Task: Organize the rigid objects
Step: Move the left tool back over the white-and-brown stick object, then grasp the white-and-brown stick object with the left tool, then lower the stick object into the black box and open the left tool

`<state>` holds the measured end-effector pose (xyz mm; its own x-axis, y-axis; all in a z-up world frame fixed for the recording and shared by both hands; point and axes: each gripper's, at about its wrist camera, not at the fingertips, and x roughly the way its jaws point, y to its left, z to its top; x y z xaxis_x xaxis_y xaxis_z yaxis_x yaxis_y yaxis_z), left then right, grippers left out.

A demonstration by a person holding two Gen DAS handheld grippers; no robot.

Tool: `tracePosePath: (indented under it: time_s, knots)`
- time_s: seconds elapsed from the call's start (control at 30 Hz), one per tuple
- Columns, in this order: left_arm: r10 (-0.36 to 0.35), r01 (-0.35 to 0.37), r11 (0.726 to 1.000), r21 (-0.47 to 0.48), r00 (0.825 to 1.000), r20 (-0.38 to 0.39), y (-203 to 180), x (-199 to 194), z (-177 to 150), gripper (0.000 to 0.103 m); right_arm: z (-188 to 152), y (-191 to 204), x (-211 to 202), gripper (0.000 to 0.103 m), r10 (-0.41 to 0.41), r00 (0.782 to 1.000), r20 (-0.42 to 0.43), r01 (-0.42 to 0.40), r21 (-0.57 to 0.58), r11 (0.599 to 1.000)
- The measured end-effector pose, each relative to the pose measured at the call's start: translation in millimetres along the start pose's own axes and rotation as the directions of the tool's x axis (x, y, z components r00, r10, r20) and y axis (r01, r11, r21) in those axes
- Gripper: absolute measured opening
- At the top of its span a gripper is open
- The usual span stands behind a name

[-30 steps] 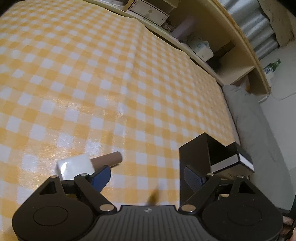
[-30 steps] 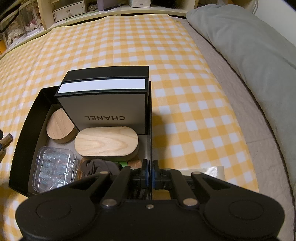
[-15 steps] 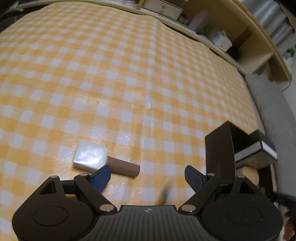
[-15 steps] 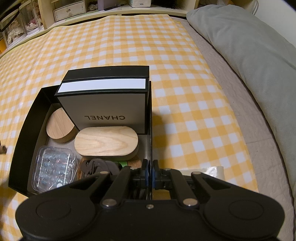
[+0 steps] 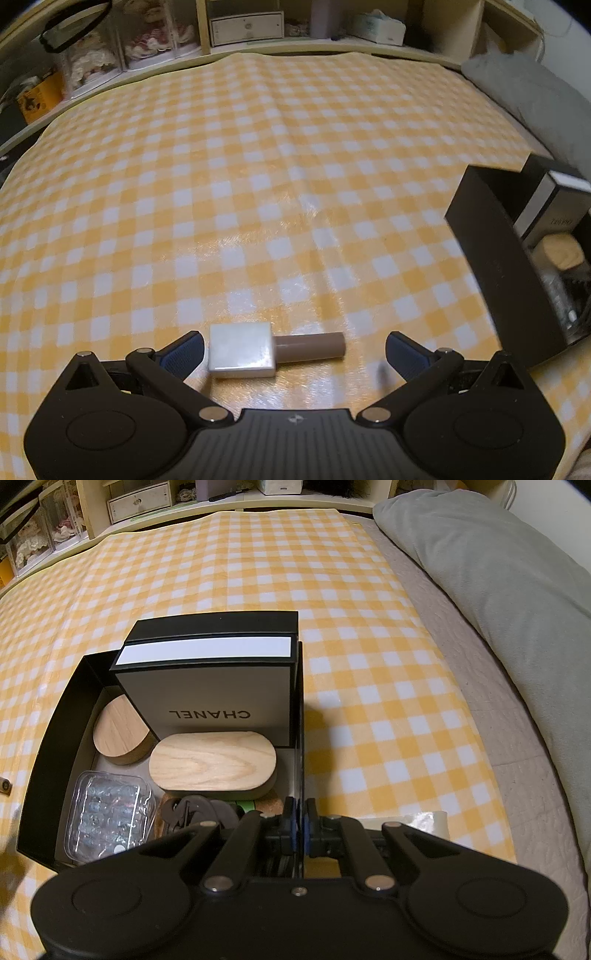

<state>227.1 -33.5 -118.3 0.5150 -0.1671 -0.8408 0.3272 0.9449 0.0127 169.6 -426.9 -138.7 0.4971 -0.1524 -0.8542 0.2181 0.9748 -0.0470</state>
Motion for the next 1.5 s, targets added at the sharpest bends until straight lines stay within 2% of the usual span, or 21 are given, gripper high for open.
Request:
tracePosePath:
  time_s: [0.2, 0.43, 0.53, 0.57, 0.67, 0.93, 1.07, 1.2, 1.37, 1.5]
  knots:
    - [-0.005, 0.004, 0.998, -0.064, 1.000, -0.016, 16, 13, -2, 0.103, 0, 0, 0, 0.006, 0.000, 1.000, 0.000, 0.000, 0.000, 1.000]
    - [-0.009, 0.008, 0.999, -0.037, 1.000, -0.029, 12, 17, -2, 0.103, 0, 1, 0, 0.006, -0.001, 1.000, 0.000, 0.001, -0.001, 1.000]
    - [0.008, -0.010, 0.999, -0.038, 1.000, -0.030, 8, 24, 1, 0.098, 0, 0, 0, 0.006, -0.001, 1.000, 0.000, 0.001, -0.001, 1.000]
    - [0.007, -0.009, 0.999, -0.036, 0.999, -0.037, 6, 27, 2, 0.093, 0, 0, 0, 0.006, -0.001, 1.000, 0.000, 0.001, -0.002, 1.000]
    - [0.008, -0.008, 1.000, -0.003, 0.999, -0.040, 2, 30, 4, 0.086, 0, 1, 0, 0.006, -0.002, 1.000, 0.000, 0.002, -0.001, 1.000]
    - [-0.008, 0.007, 1.000, -0.029, 1.000, -0.027, -2, 25, 16, 0.085, 0, 1, 0, 0.005, -0.003, 1.000, 0.000, 0.003, -0.001, 1.000]
    - [-0.051, 0.052, 0.998, -0.030, 0.998, 0.034, -11, 7, 30, 0.085, 0, 1, 0, 0.004, 0.000, 1.000, 0.000, 0.000, 0.004, 1.000]
    - [-0.126, 0.128, 0.992, -0.021, 0.987, 0.097, -28, -13, 47, 0.085, 1, -2, 0, 0.004, 0.004, 1.000, 0.001, -0.004, 0.011, 1.000]
    - [-0.234, 0.223, 0.971, 0.086, 0.959, 0.159, -64, -35, 56, 0.085, 1, -1, 0, 0.004, 0.003, 1.000, 0.000, -0.003, 0.010, 1.000]
    - [-0.308, 0.275, 0.941, 0.197, 0.938, 0.162, -97, -40, 61, 0.085, 1, 0, 0, 0.004, 0.002, 1.000, 0.001, -0.002, 0.010, 1.000]
